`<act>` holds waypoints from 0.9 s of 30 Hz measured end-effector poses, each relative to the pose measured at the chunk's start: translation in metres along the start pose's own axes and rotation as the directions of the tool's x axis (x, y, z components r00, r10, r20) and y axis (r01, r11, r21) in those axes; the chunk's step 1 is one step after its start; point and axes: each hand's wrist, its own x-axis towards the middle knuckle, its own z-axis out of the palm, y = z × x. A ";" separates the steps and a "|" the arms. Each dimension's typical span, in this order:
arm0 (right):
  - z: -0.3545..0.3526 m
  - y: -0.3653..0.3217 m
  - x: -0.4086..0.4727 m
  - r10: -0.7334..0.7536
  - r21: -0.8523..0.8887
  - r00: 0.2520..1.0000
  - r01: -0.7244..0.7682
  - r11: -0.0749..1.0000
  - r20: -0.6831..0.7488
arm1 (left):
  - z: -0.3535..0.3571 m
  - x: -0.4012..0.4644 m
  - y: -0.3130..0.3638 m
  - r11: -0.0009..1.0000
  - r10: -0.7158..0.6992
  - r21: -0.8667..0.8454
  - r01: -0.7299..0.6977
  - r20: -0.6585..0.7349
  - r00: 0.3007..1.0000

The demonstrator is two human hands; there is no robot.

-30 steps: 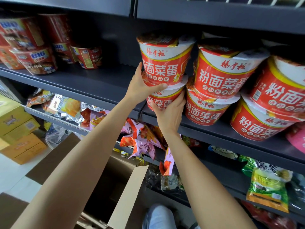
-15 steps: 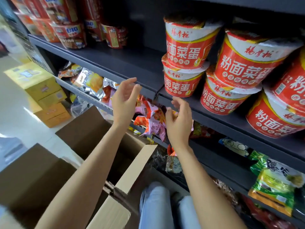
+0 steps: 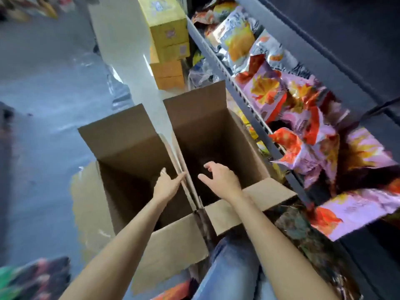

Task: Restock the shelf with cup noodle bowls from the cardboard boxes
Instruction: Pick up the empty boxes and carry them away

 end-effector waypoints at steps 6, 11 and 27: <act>0.046 -0.011 0.065 0.019 -0.074 0.963 0.001 0.997 0.270 | 0.022 0.023 -0.010 0.994 -0.072 -0.075 0.081 0.111 0.991; 0.057 -0.012 0.082 0.049 -0.096 0.900 -0.007 0.995 0.433 | 0.033 0.026 0.000 0.995 -0.101 -0.013 0.102 0.037 0.994; 0.016 -0.083 0.074 0.189 -0.311 0.965 -0.126 0.942 0.183 | -0.066 -0.025 -0.044 0.915 -0.385 -0.009 0.403 -0.311 0.869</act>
